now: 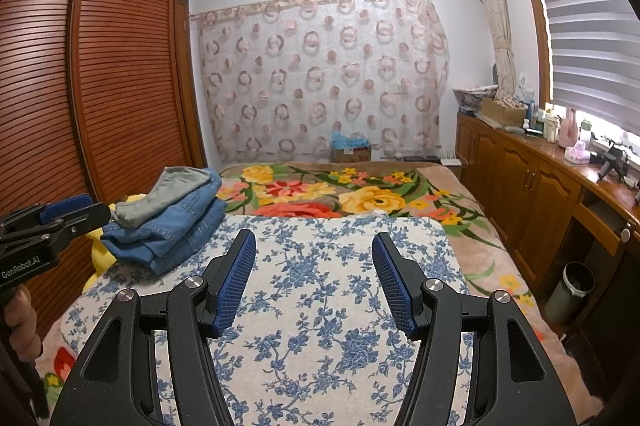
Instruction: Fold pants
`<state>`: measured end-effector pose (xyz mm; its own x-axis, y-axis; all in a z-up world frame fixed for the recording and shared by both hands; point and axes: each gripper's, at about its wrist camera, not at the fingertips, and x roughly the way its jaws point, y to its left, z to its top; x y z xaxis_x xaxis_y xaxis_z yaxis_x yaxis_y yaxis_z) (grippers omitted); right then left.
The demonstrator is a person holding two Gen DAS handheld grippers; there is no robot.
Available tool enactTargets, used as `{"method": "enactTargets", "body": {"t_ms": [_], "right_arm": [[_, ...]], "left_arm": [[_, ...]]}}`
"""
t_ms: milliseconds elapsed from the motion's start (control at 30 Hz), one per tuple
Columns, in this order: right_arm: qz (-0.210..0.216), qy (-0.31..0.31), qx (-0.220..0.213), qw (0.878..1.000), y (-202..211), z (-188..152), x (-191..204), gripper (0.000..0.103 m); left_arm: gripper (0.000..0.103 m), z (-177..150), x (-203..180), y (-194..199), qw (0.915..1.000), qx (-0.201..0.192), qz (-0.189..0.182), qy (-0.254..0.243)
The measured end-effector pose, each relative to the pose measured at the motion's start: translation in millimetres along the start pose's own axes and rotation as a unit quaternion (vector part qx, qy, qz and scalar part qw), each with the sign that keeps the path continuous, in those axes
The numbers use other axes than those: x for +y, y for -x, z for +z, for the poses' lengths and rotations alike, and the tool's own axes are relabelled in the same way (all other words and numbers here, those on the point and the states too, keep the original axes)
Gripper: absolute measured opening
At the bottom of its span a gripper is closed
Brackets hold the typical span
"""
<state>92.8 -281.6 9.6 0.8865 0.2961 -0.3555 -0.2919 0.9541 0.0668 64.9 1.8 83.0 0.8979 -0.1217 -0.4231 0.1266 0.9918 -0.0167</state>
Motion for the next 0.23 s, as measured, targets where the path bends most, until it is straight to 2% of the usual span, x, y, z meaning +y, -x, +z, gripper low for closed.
{"method": "enactTargets", "body": {"t_ms": [233], "right_arm": [[0.000, 0.000, 0.000, 1.000, 0.0, -0.2, 0.0, 0.062]], "left_arm": [[0.045, -0.1, 0.5, 0.1, 1.0000, 0.000, 0.000, 0.000]]}}
